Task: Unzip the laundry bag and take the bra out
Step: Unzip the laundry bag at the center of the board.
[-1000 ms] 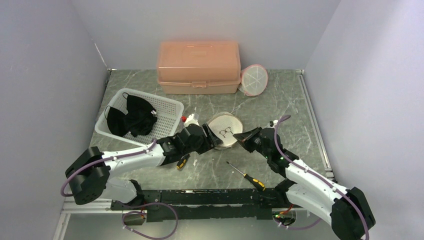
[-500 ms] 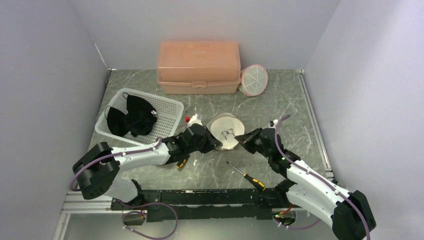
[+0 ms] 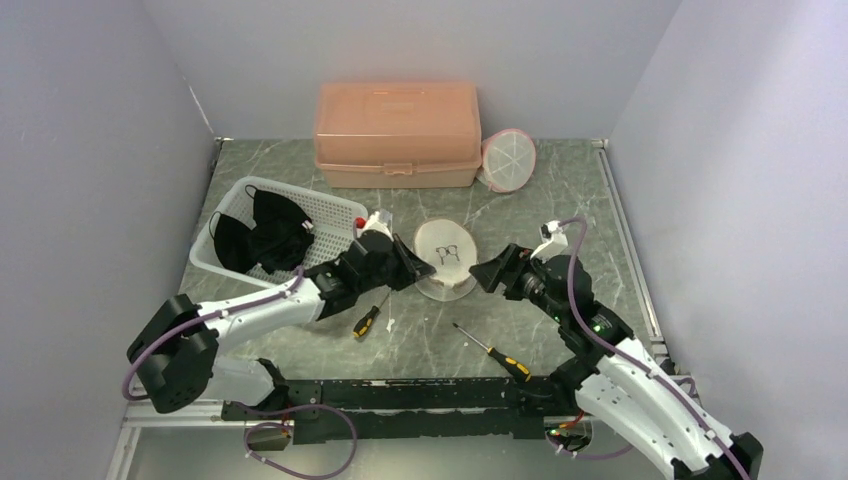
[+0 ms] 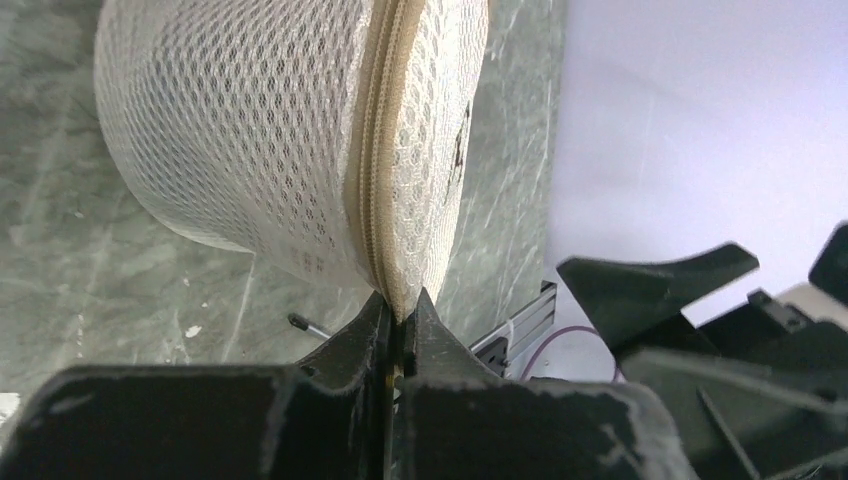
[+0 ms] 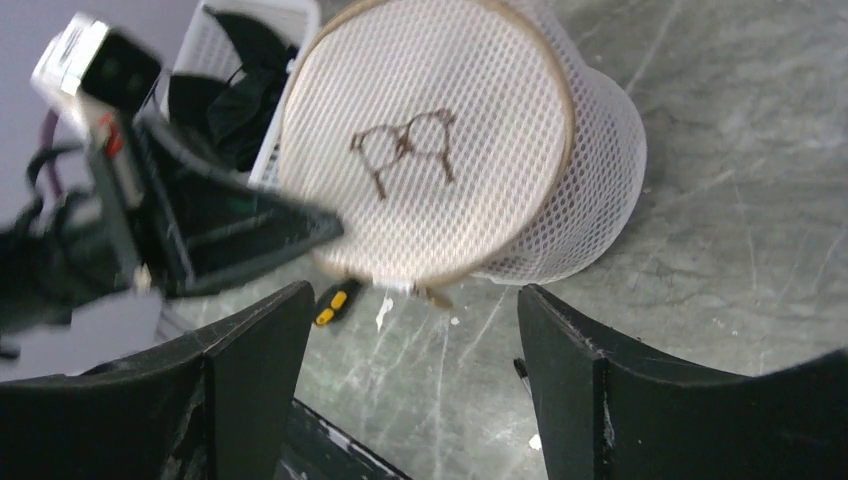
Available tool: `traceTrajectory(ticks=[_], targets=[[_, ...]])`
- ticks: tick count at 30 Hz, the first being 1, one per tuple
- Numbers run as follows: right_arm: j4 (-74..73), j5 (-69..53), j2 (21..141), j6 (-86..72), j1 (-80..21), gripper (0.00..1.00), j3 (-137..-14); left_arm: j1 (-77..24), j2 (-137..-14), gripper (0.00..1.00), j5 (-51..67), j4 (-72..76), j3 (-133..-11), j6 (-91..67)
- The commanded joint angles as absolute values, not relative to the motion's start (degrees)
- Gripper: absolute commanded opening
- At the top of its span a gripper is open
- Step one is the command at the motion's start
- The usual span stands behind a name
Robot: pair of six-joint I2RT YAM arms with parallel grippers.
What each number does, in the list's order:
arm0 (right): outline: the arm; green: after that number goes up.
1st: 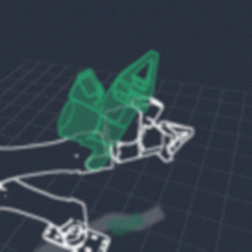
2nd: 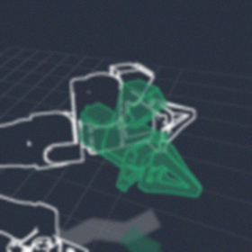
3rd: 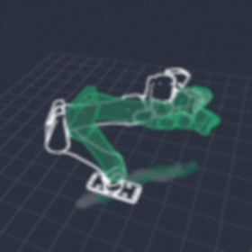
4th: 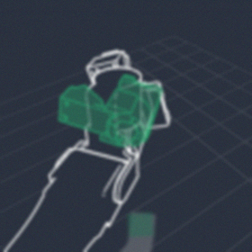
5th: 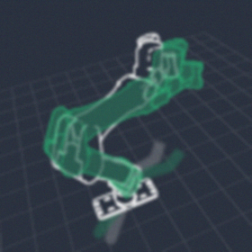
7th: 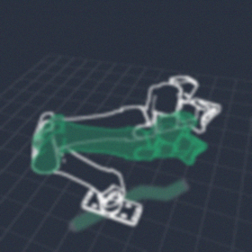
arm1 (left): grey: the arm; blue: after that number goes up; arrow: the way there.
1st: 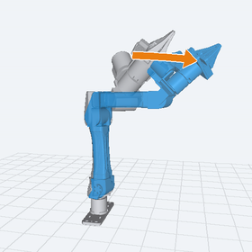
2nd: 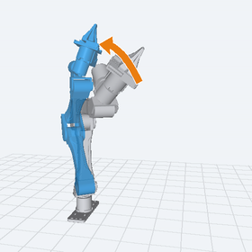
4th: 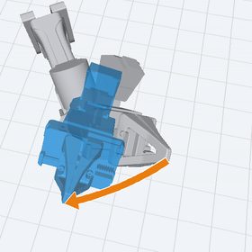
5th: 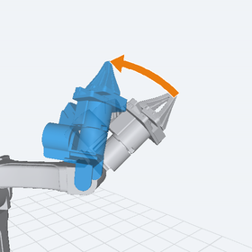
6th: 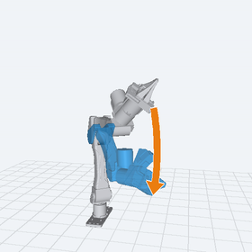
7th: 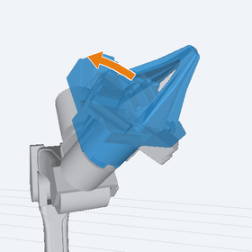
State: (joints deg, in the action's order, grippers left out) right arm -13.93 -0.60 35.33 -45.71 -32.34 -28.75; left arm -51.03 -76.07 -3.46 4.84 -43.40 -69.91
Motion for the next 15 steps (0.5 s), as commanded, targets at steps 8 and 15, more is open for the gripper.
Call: traceTrajectory(ticks=[8,15], targets=[[-3.4,-10.1,33.9,-35.2,-33.8,0.74,-23.4,-38.8,-75.1,0.03,13.0,-0.7,-47.8,-75.7],[2.7,-12.2,42.7,-32.6,-36.6,0.62,-25.6,-38.3,-77.1,0.03,17.6,-2.5,-49.7,-80.4]])
